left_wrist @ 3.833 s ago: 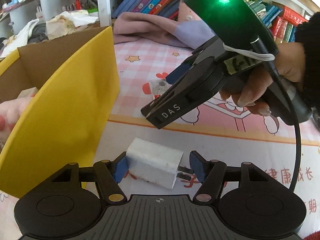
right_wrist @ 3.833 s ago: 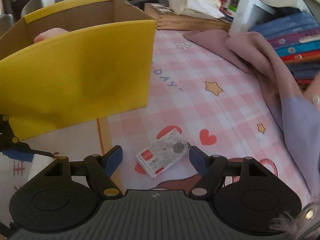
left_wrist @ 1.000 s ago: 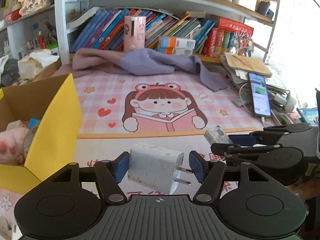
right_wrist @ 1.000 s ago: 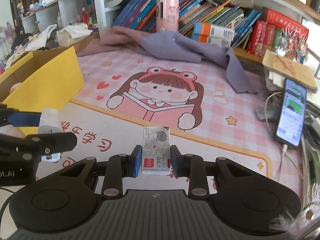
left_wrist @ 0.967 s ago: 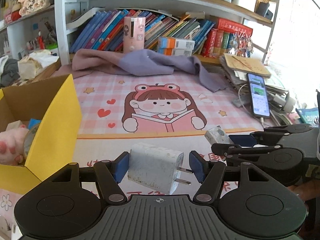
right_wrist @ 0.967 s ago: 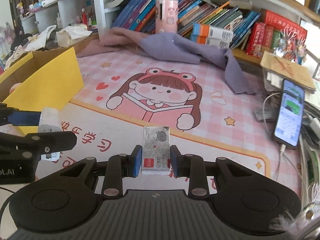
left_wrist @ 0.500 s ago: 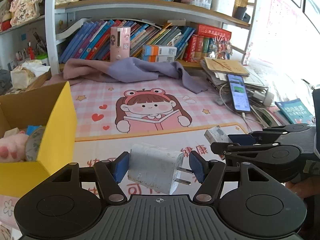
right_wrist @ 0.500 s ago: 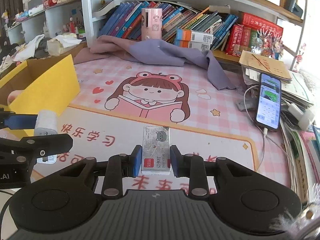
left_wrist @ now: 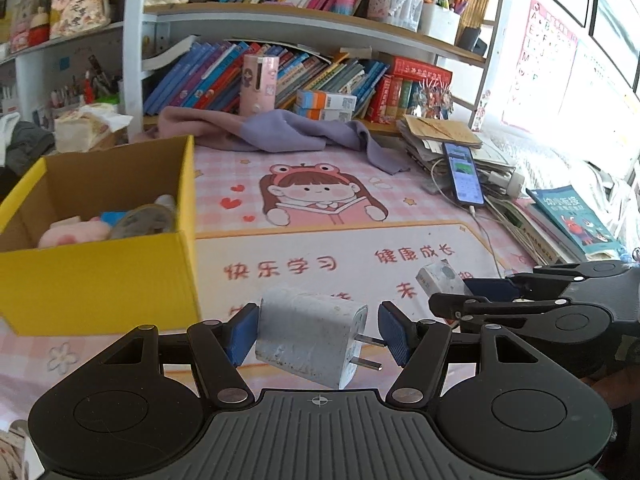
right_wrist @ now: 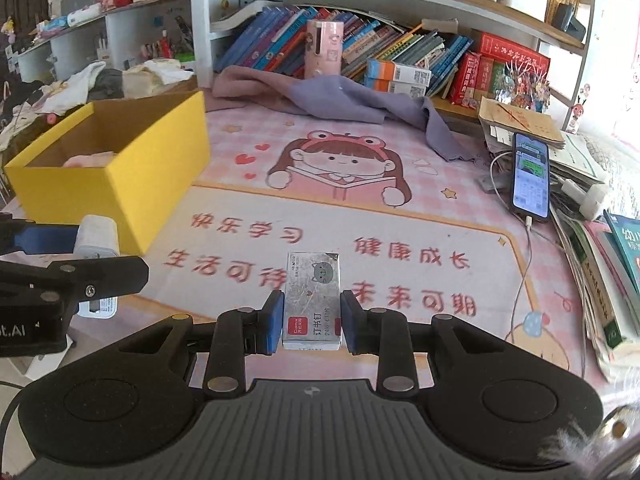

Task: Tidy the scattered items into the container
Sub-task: 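Lift the charger and medicine box and carry both toward the yellow box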

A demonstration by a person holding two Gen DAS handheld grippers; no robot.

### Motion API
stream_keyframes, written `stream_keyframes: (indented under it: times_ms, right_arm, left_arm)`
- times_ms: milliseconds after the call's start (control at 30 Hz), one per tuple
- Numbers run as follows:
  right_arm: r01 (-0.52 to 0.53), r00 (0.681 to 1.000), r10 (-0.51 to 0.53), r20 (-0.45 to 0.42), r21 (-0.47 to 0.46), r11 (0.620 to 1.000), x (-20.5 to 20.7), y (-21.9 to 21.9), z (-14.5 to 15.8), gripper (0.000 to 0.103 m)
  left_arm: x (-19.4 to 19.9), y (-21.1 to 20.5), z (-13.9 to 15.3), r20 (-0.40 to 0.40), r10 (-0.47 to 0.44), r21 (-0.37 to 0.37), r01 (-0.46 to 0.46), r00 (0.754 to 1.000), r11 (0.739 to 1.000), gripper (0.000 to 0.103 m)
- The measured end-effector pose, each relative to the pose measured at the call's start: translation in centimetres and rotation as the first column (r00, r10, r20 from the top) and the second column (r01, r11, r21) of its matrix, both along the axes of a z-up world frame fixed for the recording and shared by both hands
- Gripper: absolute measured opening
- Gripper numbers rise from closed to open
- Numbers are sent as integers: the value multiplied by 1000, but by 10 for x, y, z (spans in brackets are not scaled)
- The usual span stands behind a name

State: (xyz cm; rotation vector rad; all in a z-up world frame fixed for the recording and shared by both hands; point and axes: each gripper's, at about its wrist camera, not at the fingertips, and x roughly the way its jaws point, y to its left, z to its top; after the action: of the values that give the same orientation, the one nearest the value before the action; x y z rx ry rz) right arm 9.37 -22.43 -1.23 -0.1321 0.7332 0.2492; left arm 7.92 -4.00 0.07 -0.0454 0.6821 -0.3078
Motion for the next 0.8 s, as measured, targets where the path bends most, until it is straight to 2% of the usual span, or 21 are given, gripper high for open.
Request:
stream_keyframes:
  times_ms: [267, 800]
  right_arm:
    - [-18, 1000, 18, 17, 12, 1000, -35, 36, 3, 28]
    - [-186, 983, 186, 10, -3, 983, -62, 104, 6, 28]
  left_arm:
    - [-31, 39, 2, 9, 25, 16, -25, 1000, 1000, 65]
    - [-70, 99, 3, 18, 151, 19, -151, 988, 988, 65]
